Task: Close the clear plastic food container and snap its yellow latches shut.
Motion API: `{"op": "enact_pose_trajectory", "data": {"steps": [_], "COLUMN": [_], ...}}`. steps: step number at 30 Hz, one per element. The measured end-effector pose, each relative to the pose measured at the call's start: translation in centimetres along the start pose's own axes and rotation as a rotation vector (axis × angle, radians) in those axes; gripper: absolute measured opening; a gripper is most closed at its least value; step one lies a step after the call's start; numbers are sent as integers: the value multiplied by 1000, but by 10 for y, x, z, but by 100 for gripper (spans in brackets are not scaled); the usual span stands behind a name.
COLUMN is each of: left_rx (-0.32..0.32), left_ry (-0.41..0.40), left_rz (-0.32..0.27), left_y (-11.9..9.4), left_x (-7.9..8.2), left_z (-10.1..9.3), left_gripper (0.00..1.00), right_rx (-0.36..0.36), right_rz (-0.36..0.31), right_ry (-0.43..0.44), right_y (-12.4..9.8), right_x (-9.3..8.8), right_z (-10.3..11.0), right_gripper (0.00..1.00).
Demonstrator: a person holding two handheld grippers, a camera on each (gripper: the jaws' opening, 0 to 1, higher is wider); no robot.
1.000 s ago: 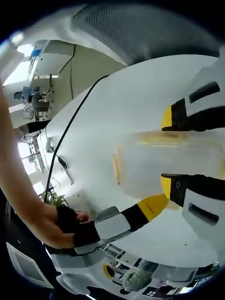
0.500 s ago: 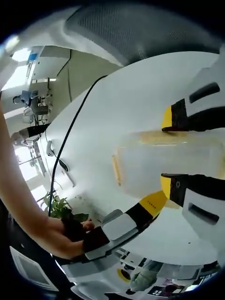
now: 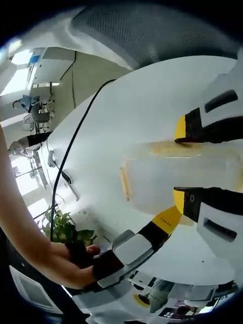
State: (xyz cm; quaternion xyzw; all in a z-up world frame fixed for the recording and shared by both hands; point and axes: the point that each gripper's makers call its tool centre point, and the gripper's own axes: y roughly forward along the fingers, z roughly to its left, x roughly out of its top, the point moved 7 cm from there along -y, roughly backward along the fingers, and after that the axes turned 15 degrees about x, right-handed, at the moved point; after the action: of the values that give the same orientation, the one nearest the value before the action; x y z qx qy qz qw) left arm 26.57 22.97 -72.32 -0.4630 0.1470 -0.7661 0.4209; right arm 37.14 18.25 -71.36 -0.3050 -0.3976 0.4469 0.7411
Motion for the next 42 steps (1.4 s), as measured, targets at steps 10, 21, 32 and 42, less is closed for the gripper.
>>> {"op": "enact_pose_trajectory", "data": {"steps": [10,21,32,42], "left_rx": [4,1,22,25], "left_ry": [32,32,42,65], "left_rz": [9,-7,-25,-11], "left_y": [-1,-1,-10,-4], "left_x": [1,-1,-3,-4], "left_z": [-2,-3,5,5], "left_gripper": [25,24,23,23], "right_rx": [-2,3,14,46], "right_rz": [19,24,24,58], "right_ry": [-17,-12,-23,-2], "right_y": [1,2,3,5], "right_x": [1,1,1,6], "right_z": [0,0,-2,-5], "right_gripper": [24,24,24,23]}}
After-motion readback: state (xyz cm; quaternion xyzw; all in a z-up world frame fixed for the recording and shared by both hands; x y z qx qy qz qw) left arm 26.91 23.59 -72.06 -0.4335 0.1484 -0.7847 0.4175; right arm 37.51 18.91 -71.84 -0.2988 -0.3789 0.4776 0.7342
